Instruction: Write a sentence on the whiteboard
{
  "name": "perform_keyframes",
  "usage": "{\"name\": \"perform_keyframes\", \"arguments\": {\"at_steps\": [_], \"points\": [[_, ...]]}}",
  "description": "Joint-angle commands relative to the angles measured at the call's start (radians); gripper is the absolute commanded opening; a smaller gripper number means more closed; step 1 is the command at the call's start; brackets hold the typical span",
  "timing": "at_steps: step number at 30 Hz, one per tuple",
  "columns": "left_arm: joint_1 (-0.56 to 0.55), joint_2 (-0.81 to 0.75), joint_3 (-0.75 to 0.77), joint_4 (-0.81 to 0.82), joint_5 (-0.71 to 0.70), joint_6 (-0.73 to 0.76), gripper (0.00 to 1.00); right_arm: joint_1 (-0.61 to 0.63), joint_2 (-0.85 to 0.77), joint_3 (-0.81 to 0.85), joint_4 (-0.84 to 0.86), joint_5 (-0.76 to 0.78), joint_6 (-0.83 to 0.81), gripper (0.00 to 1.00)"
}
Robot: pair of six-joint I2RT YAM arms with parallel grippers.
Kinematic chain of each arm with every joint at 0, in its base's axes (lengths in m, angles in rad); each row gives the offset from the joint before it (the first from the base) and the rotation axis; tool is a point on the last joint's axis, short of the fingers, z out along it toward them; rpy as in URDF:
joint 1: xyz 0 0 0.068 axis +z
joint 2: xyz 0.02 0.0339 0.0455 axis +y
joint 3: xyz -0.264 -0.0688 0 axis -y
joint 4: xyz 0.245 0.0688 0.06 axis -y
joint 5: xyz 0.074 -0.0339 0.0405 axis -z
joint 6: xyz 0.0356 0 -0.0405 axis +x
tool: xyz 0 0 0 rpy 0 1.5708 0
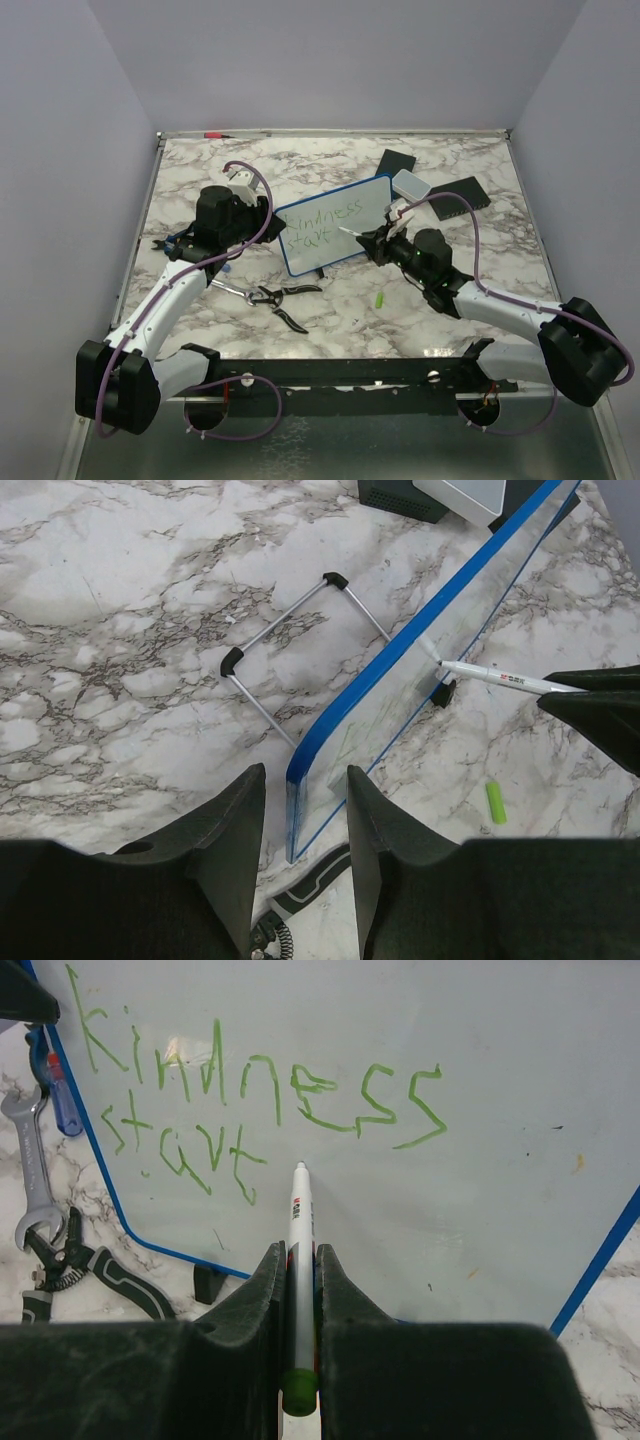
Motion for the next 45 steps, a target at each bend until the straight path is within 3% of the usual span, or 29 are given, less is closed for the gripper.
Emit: {"name": "perform_keyframes", "arguments": {"at_steps": [1,24,45], "points": [[0.008,-0.003,-0.015,0.011,0.010,0.006,0.39,0.011,0.007,0.009,-0.003,0.064,-0.012,0.01],[0.009,-0.017,-0.018,0.012,0.015,0.005,0.38,0.041,0.017,-0.036,-0.062,0.138,0.032,0.01],[0.009,-0.015,-0.019,0.011,0.017,0.004,0.38,0.045,-0.028,0.001,0.015,0.182,0.044,0.01]]}}
